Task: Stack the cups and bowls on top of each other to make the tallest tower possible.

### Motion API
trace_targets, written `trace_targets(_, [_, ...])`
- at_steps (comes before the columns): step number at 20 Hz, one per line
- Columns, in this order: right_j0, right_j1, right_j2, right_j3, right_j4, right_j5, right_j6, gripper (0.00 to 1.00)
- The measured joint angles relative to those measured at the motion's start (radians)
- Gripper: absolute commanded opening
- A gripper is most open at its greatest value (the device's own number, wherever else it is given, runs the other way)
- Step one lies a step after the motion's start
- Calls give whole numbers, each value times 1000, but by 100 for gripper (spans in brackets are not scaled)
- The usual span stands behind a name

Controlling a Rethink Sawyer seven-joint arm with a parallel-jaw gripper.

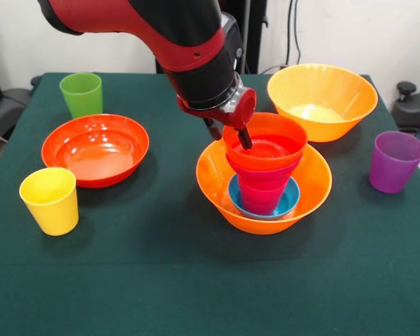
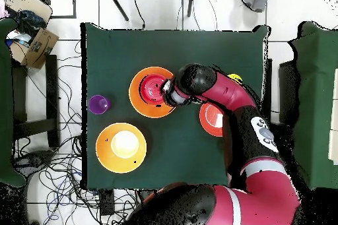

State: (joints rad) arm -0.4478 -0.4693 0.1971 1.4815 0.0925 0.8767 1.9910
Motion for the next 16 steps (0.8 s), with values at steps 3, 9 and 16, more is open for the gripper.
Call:
trace_targets(3, [1,0,0,0,-4,0,0,100])
trace_targets(9, [1,0,0,0,-15,0,0,100])
trace_targets(16, [1,0,0,3,-15,0,0,100])
